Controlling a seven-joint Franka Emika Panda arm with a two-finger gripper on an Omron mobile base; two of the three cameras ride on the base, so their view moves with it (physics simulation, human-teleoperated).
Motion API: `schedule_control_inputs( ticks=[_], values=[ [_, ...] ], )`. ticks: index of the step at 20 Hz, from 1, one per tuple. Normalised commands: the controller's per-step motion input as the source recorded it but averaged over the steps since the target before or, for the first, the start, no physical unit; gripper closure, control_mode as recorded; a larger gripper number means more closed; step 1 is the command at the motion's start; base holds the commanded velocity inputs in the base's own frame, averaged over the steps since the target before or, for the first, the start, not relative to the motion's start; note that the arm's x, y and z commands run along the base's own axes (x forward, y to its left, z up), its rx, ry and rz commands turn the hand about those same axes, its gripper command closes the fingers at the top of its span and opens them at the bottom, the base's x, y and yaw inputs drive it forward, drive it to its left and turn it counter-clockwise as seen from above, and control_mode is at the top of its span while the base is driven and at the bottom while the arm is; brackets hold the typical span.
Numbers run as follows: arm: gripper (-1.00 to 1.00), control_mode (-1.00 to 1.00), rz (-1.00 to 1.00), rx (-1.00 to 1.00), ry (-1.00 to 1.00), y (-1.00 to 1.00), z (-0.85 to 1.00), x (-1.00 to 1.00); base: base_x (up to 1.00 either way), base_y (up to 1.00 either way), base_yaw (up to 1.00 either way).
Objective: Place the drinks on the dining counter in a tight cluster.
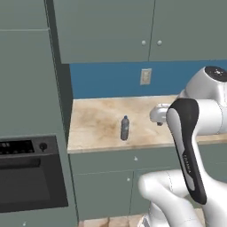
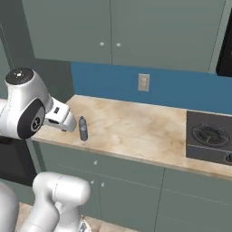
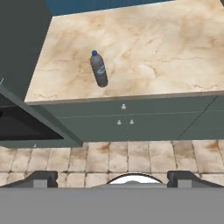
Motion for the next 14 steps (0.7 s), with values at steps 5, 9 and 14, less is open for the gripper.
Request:
schedule_control_inputs(
  ticks=[5, 9, 14],
  values=[
    [-1.00, 1.00, 0.00, 0.00, 0.00, 0.00, 0.00, 0.00, 0.41, 0.02, -0.08],
    [-1.00, 1.00, 0.00, 0.00, 0.00, 0.00, 0.00, 0.00, 0.42, 0.06, -0.12],
    [-1.00, 1.00, 0.00, 0.00, 0.00, 0.00, 0.00, 0.00, 0.35, 0.35, -0.27]
  ],
)
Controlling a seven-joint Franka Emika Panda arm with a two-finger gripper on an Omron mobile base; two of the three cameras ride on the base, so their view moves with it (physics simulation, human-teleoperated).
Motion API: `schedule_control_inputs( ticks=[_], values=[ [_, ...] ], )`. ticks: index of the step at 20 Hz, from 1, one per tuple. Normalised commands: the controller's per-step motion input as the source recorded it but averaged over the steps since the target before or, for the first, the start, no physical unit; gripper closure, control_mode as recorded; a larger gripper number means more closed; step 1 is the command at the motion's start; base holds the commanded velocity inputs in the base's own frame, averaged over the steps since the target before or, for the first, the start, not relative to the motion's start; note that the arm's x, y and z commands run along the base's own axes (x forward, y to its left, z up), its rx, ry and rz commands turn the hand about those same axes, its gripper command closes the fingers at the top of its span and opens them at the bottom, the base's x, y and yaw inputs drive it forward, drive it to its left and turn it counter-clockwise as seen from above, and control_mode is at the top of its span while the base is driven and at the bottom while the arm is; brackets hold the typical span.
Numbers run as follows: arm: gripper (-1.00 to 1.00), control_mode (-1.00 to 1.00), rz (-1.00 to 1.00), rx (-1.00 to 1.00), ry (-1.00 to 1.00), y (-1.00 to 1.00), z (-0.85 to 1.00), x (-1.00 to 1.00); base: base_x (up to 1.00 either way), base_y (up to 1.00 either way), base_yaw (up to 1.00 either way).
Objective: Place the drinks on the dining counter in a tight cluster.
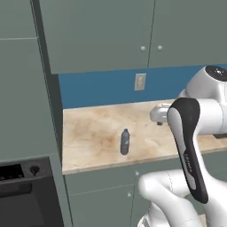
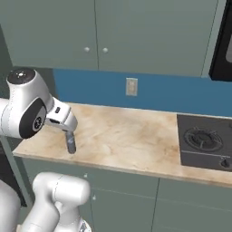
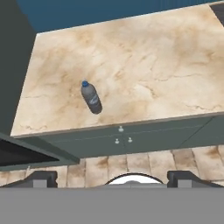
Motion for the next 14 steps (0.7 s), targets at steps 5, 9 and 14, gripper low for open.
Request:
schedule_control_inputs(
  ticks=[5, 9, 14],
  values=[
    [-1.00, 1.00, 0.00, 0.00, 0.00, 0.00, 0.00, 0.00, 0.37, 0.31, -0.25],
    [-1.00, 1.00, 0.00, 0.00, 0.00, 0.00, 0.00, 0.00, 0.46, 0.24, -0.17],
    [-1.00, 1.00, 0.00, 0.00, 0.00, 0.00, 0.00, 0.00, 0.60, 0.20, -0.06]
  ],
)
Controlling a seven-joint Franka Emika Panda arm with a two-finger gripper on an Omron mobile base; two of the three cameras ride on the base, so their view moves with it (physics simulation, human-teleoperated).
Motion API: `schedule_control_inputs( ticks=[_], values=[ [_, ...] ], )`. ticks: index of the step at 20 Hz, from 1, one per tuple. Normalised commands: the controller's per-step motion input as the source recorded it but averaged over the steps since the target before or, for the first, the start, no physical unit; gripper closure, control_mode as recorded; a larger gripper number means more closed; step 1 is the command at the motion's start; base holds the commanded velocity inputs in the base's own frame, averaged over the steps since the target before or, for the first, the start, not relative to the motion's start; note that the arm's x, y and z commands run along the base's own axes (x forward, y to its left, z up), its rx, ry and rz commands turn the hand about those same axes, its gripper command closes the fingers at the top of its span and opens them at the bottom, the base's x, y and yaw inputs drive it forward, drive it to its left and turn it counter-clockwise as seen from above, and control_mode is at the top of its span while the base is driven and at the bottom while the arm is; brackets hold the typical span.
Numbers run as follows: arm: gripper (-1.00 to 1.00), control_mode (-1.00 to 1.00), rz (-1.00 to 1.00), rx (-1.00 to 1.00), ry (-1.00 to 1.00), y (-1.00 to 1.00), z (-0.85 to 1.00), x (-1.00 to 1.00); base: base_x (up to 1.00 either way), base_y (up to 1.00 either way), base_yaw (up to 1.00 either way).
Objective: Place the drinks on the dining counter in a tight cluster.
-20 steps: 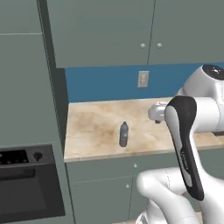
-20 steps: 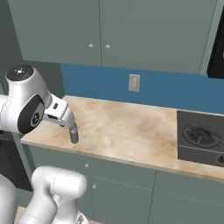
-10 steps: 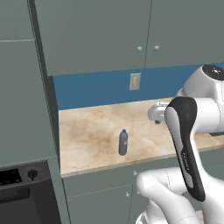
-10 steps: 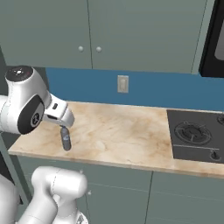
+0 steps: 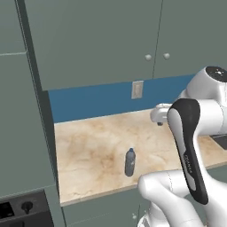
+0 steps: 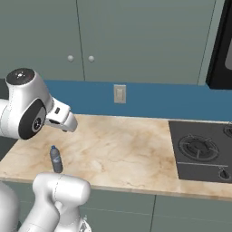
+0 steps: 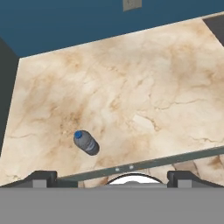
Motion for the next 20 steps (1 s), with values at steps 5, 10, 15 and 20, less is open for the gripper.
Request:
schedule_control_inputs(
  ticks=[5, 10, 15, 20],
  values=[
    [-1.00, 1.00, 0.00, 0.00, 0.00, 0.00, 0.00, 0.00, 0.11, 0.02, 0.00],
    [-1.00, 1.00, 0.00, 0.00, 0.00, 0.00, 0.00, 0.00, 0.00, 0.00, 0.00],
    [-1.00, 1.00, 0.00, 0.00, 0.00, 0.00, 0.00, 0.00, -0.01, 0.00, 0.00],
    [-1.00, -1.00, 0.03, 0.03, -0.02, 0.00, -0.13, 0.00, -0.01, 0.00, 0.00]
  ],
)
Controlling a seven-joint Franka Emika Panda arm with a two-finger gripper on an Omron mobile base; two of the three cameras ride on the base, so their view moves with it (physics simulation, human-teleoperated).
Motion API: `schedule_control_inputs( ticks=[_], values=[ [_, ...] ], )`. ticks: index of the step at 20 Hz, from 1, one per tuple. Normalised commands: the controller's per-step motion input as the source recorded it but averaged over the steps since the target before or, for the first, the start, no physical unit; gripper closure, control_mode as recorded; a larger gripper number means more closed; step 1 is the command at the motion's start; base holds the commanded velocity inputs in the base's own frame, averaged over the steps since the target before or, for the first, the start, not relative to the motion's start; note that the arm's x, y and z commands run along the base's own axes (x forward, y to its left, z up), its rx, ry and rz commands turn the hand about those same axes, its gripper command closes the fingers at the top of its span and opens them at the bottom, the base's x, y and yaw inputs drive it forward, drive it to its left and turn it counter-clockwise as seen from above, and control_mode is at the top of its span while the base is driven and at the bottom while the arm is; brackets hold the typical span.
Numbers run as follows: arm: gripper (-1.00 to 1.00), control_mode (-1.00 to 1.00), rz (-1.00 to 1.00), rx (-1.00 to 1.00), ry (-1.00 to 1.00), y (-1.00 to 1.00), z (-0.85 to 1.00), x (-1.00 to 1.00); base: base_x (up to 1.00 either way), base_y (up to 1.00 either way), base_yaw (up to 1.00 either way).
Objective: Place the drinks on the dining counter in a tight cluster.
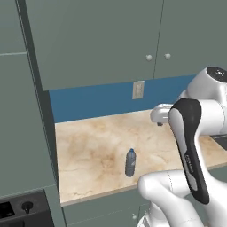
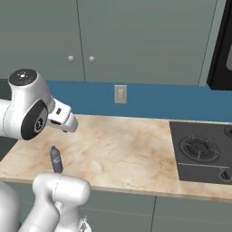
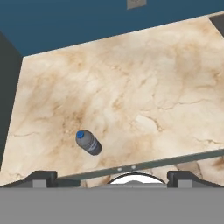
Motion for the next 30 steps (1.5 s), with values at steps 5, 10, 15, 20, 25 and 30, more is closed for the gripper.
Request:
schedule_control_inputs(
  ticks=[5, 10, 15, 20, 25, 30],
  values=[
    [-1.00, -1.00, 0.16, 0.10, -0.02, 0.01, -0.41, 0.00, 0.00, 0.00, 0.00],
    [-1.00, -1.00, 0.23, 0.09, -0.08, 0.00, -0.24, 0.00, 0.00, 0.00, 0.00],
    [-1.00, -1.00, 0.25, 0.02, -0.16, 0.00, -0.23, 0.11, 0.00, 0.00, 0.00],
    [-1.00, -1.00, 0.23, 0.02, -0.21, 0.00, -0.07, 0.36, 0.00, 0.00, 0.00],
    [-1.00, -1.00, 0.28, 0.00, -0.05, -0.03, 0.00, 0.20, 0.00, 0.00, 0.00],
    [-1.00, -1.00, 0.33, 0.00, -0.01, -0.06, -0.01, 0.00, 0.00, 0.00, 0.00]
  ],
)
